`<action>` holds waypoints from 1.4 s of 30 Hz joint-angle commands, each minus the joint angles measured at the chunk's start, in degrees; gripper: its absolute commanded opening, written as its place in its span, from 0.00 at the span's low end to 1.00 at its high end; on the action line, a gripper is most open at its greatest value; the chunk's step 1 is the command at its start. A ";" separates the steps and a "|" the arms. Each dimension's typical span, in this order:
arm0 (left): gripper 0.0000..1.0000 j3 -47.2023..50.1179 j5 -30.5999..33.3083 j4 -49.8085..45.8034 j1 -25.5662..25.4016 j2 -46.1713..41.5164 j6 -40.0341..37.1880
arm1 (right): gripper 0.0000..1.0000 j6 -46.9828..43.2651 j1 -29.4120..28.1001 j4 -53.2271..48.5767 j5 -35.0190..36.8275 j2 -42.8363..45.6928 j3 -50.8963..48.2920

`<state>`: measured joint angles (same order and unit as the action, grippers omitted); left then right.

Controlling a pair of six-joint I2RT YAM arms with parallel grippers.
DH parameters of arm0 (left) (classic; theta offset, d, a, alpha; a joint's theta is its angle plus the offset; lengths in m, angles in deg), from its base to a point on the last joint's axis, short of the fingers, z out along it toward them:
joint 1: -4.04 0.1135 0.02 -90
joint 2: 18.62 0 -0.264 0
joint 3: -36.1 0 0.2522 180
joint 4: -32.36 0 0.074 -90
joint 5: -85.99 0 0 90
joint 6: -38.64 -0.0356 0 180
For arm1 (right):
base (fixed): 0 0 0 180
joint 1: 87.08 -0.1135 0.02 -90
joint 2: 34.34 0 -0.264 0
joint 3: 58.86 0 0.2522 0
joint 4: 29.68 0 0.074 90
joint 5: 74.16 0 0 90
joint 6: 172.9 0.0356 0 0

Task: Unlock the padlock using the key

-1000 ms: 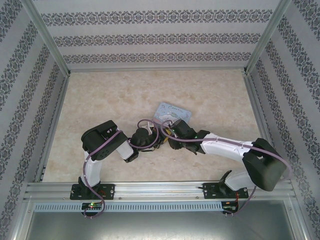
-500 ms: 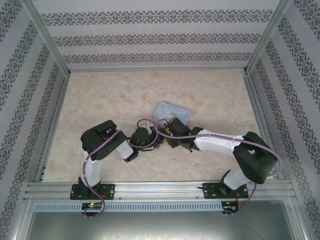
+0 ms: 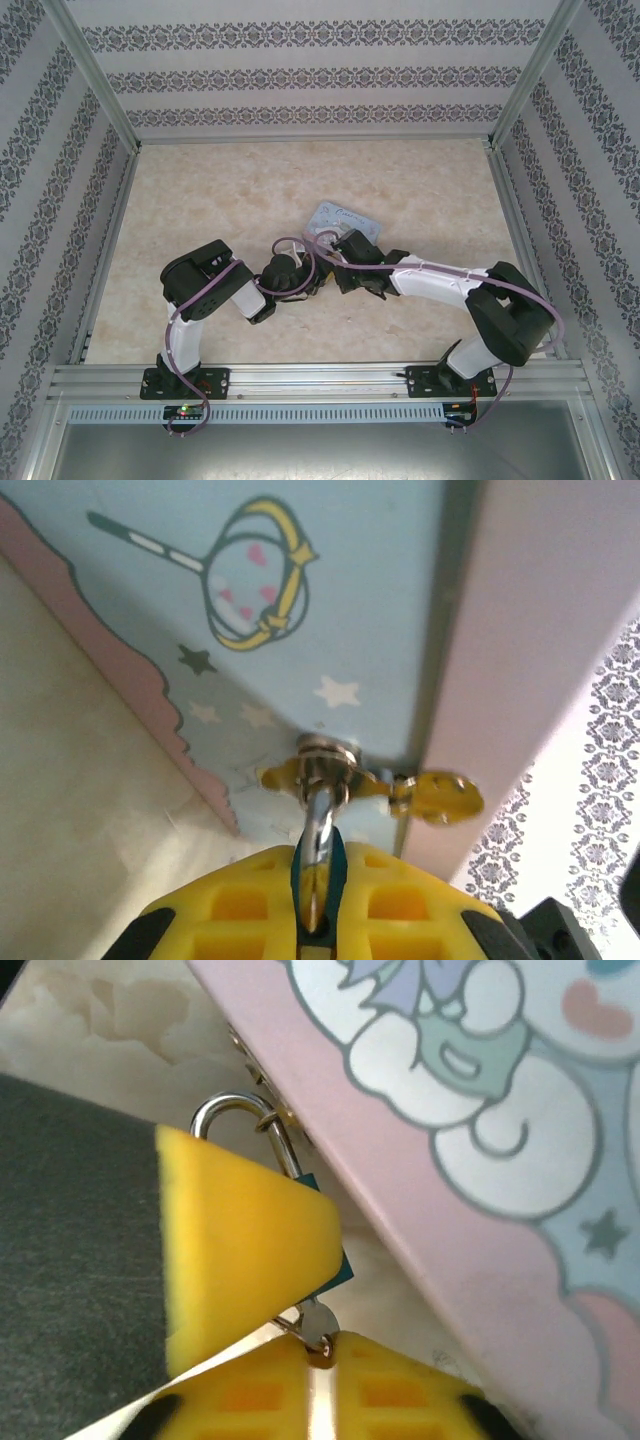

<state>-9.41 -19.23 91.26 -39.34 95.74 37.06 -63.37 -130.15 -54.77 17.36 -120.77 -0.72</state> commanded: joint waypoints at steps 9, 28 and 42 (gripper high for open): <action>0.14 1.33 -1.14 -1.51 -0.13 -1.59 -3.65 | 0.65 11.33 4.59 7.70 -7.44 13.35 -8.87; 0.70 6.90 4.62 -23.55 1.45 -22.03 -13.60 | 0.65 22.05 8.54 21.17 -12.47 5.15 -10.28; 0.99 -6.32 12.47 -65.77 4.09 -41.21 -32.26 | 0.62 18.50 15.43 22.16 -18.18 1.89 -4.71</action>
<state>-13.39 -8.48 37.03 -36.65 54.65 10.61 -43.07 -114.78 -34.16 1.97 -119.37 -5.55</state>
